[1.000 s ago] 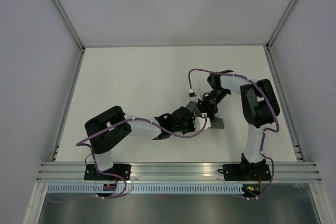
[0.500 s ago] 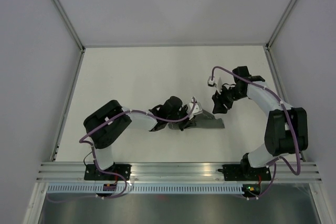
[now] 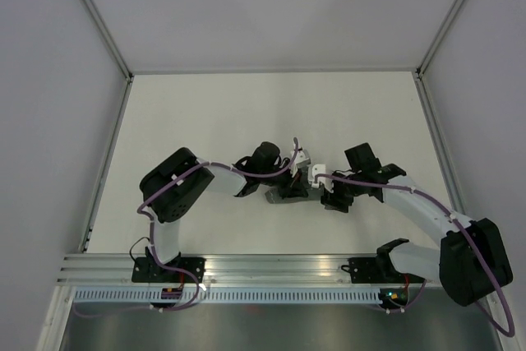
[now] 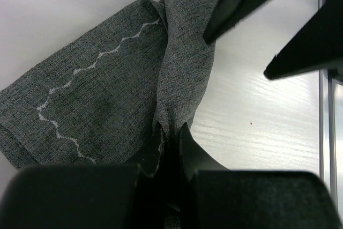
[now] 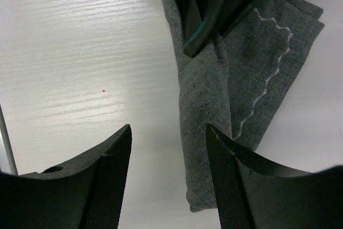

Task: Fold the napkin, place the utensils inside, and roll it up
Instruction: Roll the napkin at the center of the board.

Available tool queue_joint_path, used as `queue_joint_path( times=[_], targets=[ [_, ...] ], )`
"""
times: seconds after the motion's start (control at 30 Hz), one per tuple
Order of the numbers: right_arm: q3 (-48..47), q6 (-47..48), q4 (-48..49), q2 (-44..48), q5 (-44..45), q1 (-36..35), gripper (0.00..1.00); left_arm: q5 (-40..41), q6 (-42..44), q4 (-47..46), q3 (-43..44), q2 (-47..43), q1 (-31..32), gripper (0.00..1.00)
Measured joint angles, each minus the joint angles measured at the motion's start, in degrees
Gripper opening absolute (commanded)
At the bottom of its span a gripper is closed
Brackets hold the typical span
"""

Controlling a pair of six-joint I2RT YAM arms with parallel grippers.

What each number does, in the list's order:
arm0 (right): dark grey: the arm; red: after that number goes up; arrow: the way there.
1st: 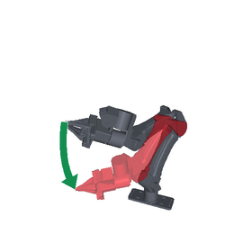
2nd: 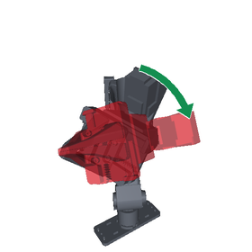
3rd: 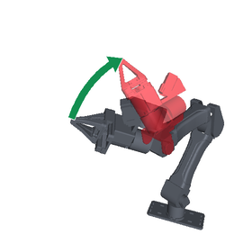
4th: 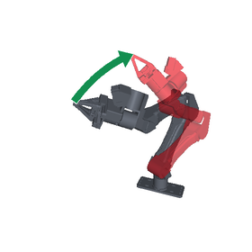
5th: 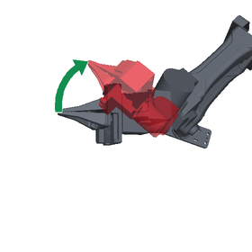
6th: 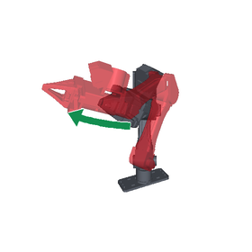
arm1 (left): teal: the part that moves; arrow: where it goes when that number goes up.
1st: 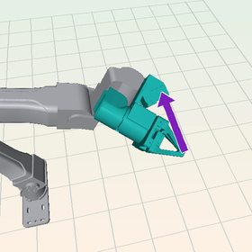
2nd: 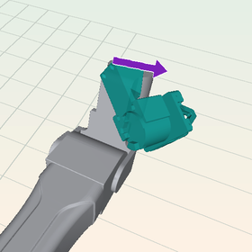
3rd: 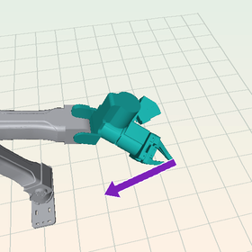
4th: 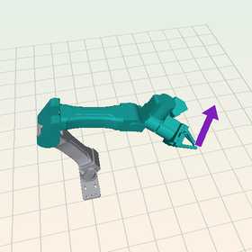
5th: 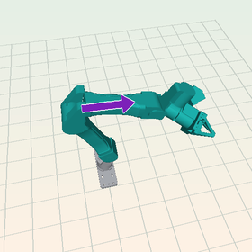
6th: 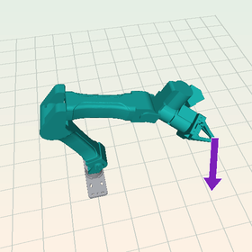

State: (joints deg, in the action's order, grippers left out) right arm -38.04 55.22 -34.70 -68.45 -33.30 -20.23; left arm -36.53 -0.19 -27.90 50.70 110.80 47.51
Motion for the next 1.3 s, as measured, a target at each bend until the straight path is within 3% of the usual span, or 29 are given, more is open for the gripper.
queue_joint_path(
  times=[0.17,0.57,0.77,0.87,0.93,1.07,1.3],
  targets=[
    [4.3,-2.2,7.3,2.1,5.5,-6.4,0.65,-1.8,-0.9,0.4,0.9,0.9,-0.6,0.02],
    [9.5,-3.6,20.0,0.7,15.1,-13.7,0.65,-5.8,-1.9,3.1,3.7,2.9,-1.8,0.02],
    [10.4,-3.6,24.5,-1.8,18.9,-15.3,0.61,-7.8,-2.2,5.0,5.3,3.8,-2.4,0.02],
    [10.6,-3.6,26.6,-3.1,20.2,-15.6,0.54,-8.5,-2.2,5.5,5.7,4.1,-2.7,0.02],
    [10.6,-3.7,27.7,-3.8,20.8,-15.6,0.48,-9.6,-2.2,6.4,6.5,4.6,-3.0,0.07],
    [10.6,-4.3,28.4,-4.7,21.4,-15.8,0.23,-11.7,-2.4,8.0,8.1,5.7,-3.8,0.18],
    [7.9,-4.3,27.4,-7.8,20.3,-15.9,0.16,-11.2,-5.4,3.1,3.3,4.2,-5.2,0.44]
  ],
)
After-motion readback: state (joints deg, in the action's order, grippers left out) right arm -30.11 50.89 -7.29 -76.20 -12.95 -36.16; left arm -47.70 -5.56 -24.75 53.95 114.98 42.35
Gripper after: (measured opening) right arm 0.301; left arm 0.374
